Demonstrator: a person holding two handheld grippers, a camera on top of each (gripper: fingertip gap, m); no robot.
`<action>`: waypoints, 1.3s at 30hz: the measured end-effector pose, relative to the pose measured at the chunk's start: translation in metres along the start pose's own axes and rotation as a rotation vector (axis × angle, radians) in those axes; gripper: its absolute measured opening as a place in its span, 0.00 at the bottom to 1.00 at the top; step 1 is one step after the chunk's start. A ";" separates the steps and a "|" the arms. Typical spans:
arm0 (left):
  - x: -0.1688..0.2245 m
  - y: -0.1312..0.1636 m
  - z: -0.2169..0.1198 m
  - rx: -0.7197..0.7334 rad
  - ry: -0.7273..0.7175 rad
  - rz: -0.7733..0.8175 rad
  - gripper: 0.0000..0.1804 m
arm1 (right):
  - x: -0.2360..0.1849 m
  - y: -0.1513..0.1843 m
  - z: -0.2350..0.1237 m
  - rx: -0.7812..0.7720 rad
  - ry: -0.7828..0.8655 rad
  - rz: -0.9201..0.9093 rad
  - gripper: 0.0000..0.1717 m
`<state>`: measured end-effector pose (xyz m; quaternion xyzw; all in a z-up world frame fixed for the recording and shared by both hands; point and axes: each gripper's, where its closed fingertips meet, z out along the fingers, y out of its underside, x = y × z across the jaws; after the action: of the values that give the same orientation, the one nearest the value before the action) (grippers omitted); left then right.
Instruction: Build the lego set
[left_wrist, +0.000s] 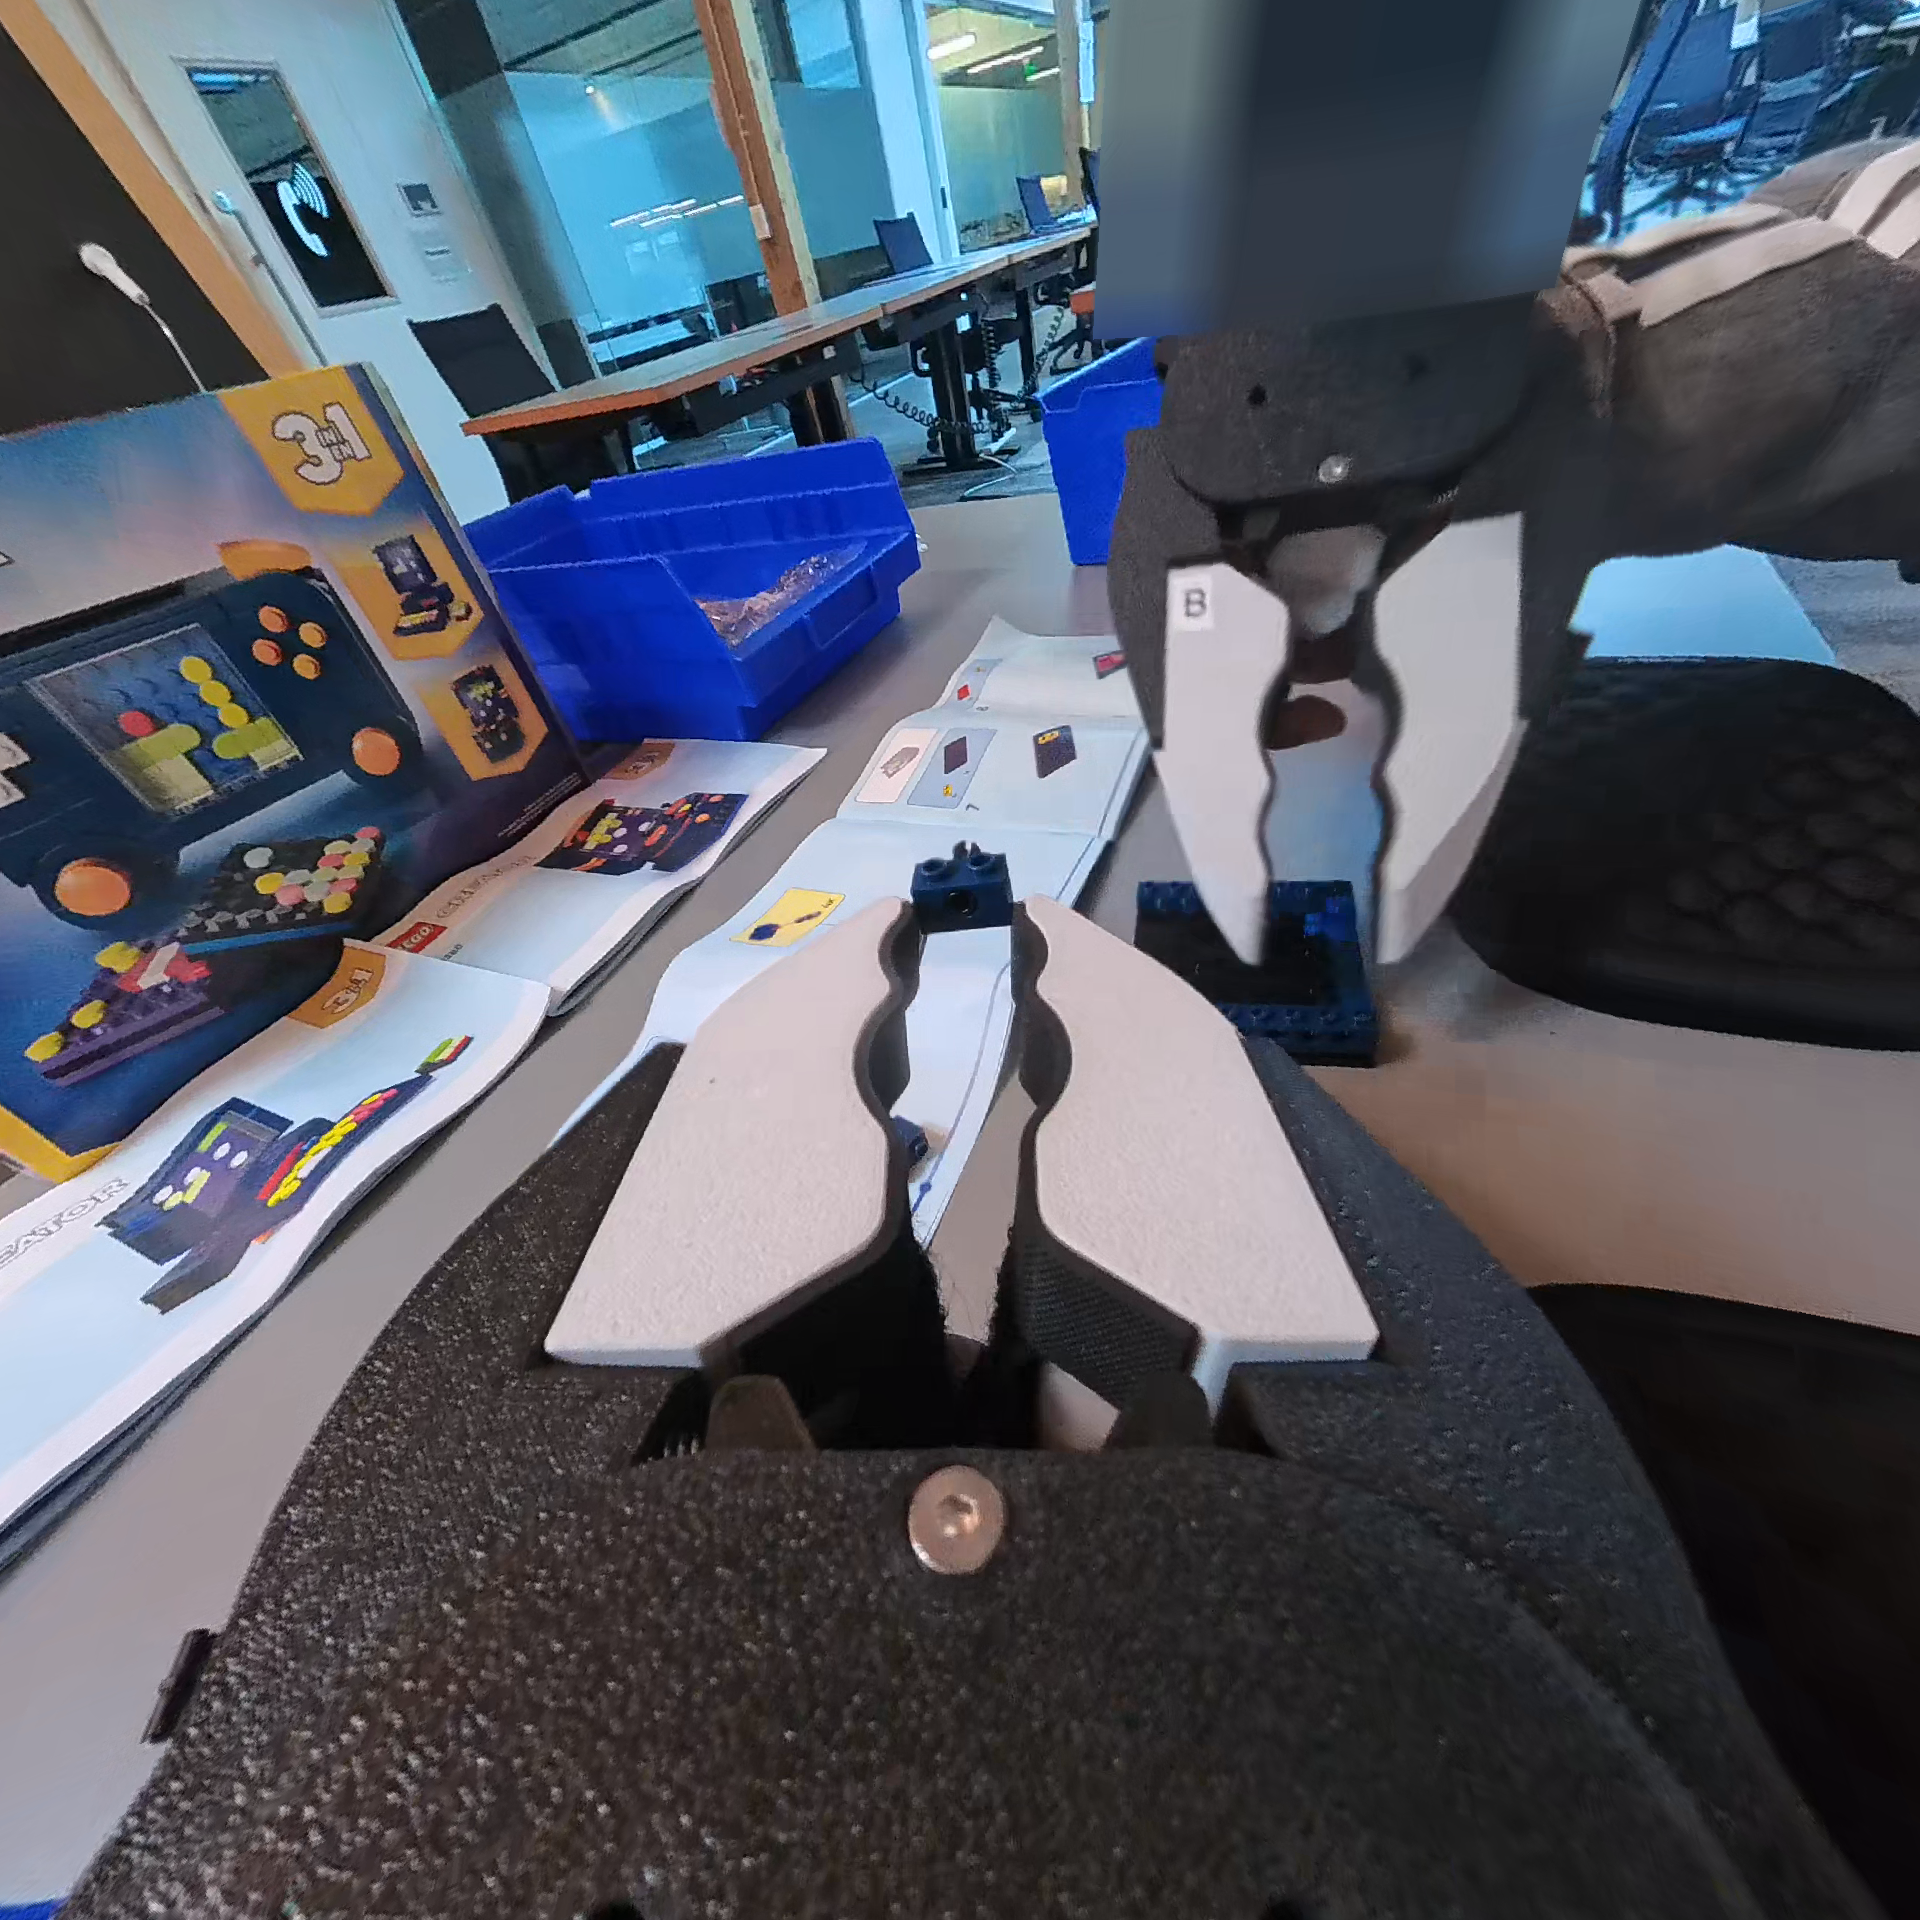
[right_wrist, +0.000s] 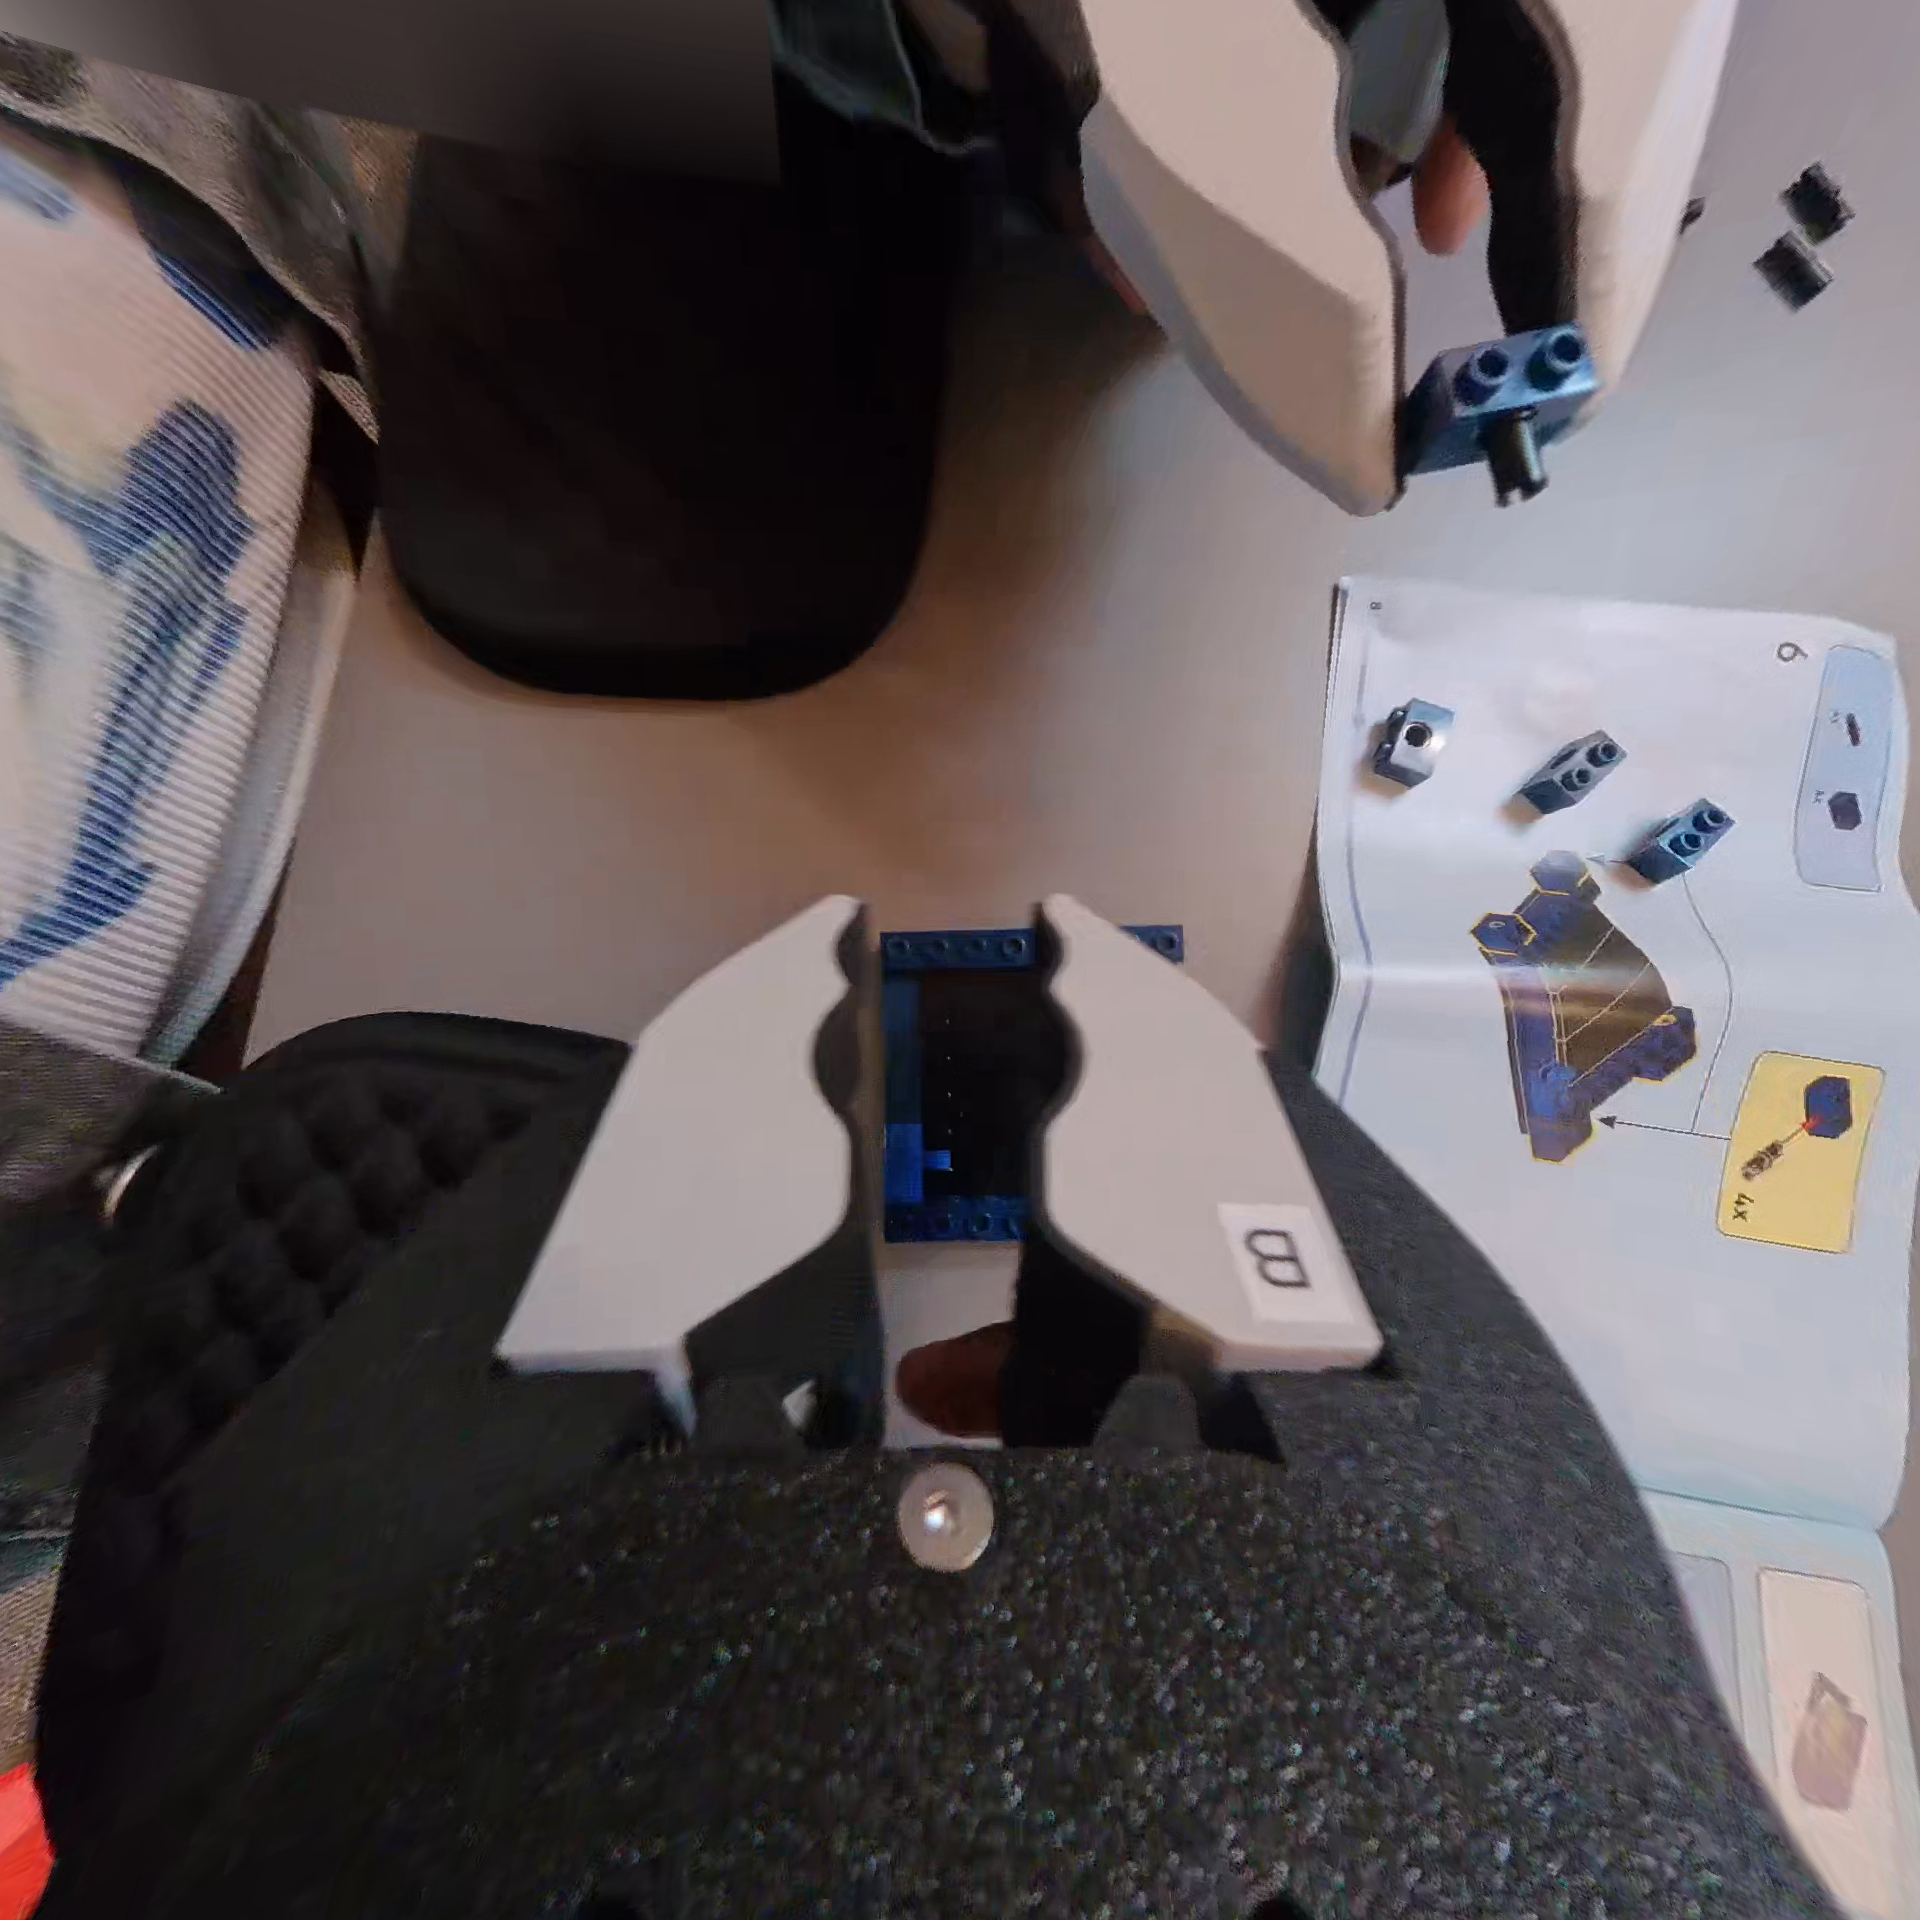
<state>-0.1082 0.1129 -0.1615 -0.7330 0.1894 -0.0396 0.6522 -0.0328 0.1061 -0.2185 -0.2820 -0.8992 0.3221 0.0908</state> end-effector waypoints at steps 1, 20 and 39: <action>0.001 -0.001 0.000 0.001 0.001 0.005 0.09 | 0.002 0.003 0.002 -0.017 0.022 -0.015 0.07; 0.000 0.008 0.003 -0.030 0.006 0.009 0.09 | 0.002 0.012 0.015 0.268 0.047 -0.045 0.01; -0.001 0.011 0.003 -0.036 0.007 0.000 0.09 | 0.004 -0.007 -0.009 0.390 0.197 -0.141 0.20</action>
<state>-0.1102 0.1155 -0.1721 -0.7445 0.1923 -0.0388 0.6381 -0.0365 0.1081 -0.2072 -0.2258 -0.8242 0.4536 0.2530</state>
